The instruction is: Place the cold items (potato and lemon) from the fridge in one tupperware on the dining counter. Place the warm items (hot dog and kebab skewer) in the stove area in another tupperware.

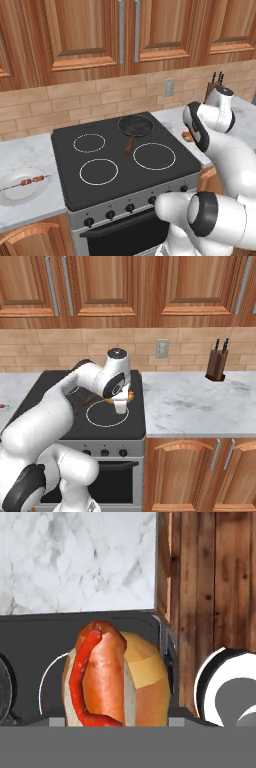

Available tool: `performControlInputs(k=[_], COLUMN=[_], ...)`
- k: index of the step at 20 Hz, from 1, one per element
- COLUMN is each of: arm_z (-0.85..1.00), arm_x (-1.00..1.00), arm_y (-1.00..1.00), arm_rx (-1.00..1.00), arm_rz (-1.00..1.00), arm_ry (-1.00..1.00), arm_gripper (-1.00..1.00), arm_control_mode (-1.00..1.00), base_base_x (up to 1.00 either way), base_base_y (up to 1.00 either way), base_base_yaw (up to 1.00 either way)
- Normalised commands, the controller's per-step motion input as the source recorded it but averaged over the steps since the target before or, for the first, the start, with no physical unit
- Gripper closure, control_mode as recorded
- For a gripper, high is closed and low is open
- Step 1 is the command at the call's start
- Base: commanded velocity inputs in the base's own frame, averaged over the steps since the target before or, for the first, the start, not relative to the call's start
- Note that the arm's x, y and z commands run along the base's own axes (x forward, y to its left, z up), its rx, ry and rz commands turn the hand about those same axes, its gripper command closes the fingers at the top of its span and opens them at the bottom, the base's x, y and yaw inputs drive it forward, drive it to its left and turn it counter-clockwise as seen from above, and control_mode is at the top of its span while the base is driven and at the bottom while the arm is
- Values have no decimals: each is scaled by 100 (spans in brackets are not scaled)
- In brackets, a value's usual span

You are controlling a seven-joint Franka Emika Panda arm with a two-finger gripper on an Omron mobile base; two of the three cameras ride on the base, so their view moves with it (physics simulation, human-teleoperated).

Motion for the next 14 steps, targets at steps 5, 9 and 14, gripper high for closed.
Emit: performControlInputs(k=[5, 9, 14], arm_z=[16, 0, 0], arm_x=[-89, -82, -43], arm_y=[42, 84, 37], arm_rx=[-25, -15, 7], arm_rz=[-4, -1, 5], arm_ry=[19, 0, 0], arm_gripper=[100, 100, 100], arm_control_mode=[-100, -100, -100], base_base_x=[0, 0, 0], base_base_y=[0, 0, 0], base_base_yaw=[0, 0, 0])
